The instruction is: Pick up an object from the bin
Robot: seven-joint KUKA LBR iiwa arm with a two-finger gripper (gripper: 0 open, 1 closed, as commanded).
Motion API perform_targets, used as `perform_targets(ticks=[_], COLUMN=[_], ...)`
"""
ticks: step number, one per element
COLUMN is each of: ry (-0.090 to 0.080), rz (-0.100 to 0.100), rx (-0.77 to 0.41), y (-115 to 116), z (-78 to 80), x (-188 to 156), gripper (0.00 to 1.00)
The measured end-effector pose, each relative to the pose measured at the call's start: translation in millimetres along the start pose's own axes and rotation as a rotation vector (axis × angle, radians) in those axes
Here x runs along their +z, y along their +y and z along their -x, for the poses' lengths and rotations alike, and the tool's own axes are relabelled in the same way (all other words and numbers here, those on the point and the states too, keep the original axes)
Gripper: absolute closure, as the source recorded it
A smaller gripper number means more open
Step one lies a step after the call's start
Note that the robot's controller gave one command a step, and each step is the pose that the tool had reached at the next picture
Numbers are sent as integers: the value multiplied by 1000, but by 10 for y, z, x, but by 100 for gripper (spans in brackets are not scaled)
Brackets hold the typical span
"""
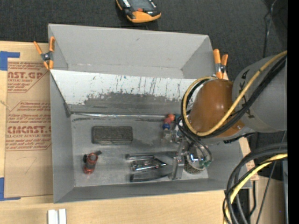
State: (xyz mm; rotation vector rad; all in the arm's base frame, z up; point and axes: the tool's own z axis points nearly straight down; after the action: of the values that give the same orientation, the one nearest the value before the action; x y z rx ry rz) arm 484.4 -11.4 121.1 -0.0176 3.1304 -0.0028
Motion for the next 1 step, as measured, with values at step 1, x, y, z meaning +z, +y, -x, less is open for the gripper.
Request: perform_targets(ticks=[1], ry=[19], rz=[0], rx=[312], y=[32], z=[-45], x=[220], gripper=[0])
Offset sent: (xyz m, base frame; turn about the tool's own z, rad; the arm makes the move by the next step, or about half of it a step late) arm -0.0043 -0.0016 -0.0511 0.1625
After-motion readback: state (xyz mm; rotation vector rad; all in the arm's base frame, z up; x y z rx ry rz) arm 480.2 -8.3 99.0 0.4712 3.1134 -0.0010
